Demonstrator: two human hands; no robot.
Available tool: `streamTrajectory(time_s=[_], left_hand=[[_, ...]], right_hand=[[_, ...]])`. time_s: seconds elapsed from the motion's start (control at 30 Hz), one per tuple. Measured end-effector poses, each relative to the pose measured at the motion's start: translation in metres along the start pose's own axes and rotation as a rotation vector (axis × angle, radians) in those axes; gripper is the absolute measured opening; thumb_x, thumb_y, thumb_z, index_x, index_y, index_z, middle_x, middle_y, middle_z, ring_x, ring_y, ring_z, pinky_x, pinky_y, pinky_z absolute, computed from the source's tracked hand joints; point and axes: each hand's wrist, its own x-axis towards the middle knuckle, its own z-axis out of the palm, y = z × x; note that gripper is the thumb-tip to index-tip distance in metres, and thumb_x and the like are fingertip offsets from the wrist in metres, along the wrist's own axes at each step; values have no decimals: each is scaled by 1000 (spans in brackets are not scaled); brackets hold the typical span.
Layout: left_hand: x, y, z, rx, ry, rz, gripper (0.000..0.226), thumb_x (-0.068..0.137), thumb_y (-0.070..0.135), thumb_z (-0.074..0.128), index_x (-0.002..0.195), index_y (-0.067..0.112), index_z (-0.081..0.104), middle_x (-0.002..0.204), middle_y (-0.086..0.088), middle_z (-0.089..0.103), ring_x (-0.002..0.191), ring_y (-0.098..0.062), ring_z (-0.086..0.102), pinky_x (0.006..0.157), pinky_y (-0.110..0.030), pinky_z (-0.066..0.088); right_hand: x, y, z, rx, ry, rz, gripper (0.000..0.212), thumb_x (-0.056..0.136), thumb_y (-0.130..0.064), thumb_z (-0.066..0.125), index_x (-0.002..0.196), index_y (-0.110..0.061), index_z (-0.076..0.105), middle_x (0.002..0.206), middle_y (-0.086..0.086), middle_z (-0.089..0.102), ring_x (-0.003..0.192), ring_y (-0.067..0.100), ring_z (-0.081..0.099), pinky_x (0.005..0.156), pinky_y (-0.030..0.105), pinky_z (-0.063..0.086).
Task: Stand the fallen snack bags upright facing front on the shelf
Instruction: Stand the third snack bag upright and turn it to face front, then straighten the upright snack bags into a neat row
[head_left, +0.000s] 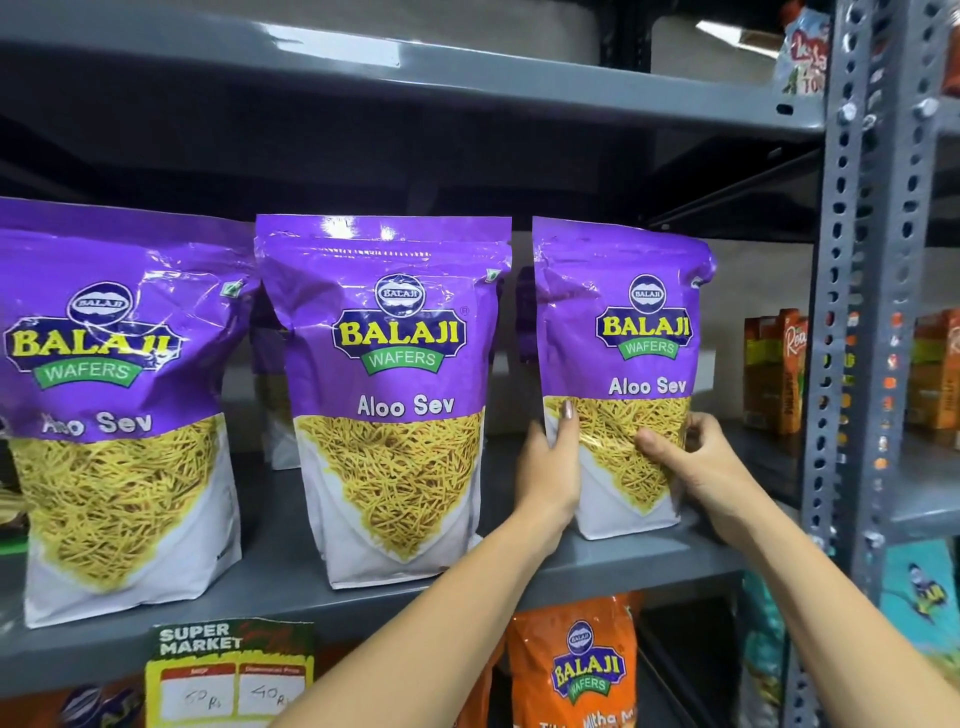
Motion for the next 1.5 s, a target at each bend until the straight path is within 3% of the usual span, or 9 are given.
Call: streamTrajectory(time_s=[0.3,0.43,0.53,0.63,0.77,1.03,1.3,1.37,1.5], left_hand=[[-33,16,-4,148,46,-25,67,93,51,46,150,19,28,156,-3,36,143,-21,37,118,-35,28],[-107,22,-42,306,128,560,63,82,55,55,139,33,41,148,17,39,138,-3,37,113,-27,33],[-111,26,-99,521,480,937,44,84,44,56,125,29,53,137,4,51,129,-13,46,107,-26,32],[-87,36,-147,483,712,772,57,84,38,54,133,11,45,138,-11,45,129,-24,40,109,-42,32],[-56,36,-159,335,621,409,65,94,34,55,148,11,26,154,-12,33,143,-23,30,118,-31,21],[-42,33,-147,295,408,261,71,94,49,37,154,19,15,163,-2,20,150,-15,21,118,-26,16],[-56,31,-142,335,482,406,66,96,36,45,152,16,18,158,2,12,141,2,25,103,-4,16],[-73,35,-151,400,523,589,59,96,36,47,148,20,25,151,9,11,135,16,19,105,2,15],[-96,46,-209,478,681,959,53,90,24,51,140,14,35,147,-12,24,143,-13,25,118,-24,21]], right_hand=[[-26,-11,9,-72,137,-98,98,49,-64,79,129,-27,37,128,2,57,117,15,58,91,33,50],[-65,-31,37,-49,508,-560,51,73,-60,67,117,-47,46,125,6,54,115,16,55,96,36,47],[-92,-44,83,-45,334,-678,33,78,-47,67,108,-43,52,105,-7,62,95,12,62,82,29,51],[-104,-50,130,-102,52,-549,61,64,-59,73,118,-52,45,114,-24,60,109,5,61,85,20,50],[-98,-48,164,-37,-256,-298,111,44,-74,76,135,-62,14,140,-29,45,131,-4,47,109,38,43],[-87,-32,165,-33,-280,-263,117,47,-59,88,145,-45,24,143,-17,52,130,4,52,109,43,43],[-95,-37,163,-59,-161,-280,125,46,-69,80,148,-48,9,159,-10,31,143,6,35,116,44,34],[-110,-48,169,11,85,-448,108,59,-58,78,147,-45,17,157,-6,29,142,11,37,113,47,37],[-140,-71,202,107,300,-943,68,78,-26,67,139,-28,37,141,-3,40,120,38,50,93,45,46]])
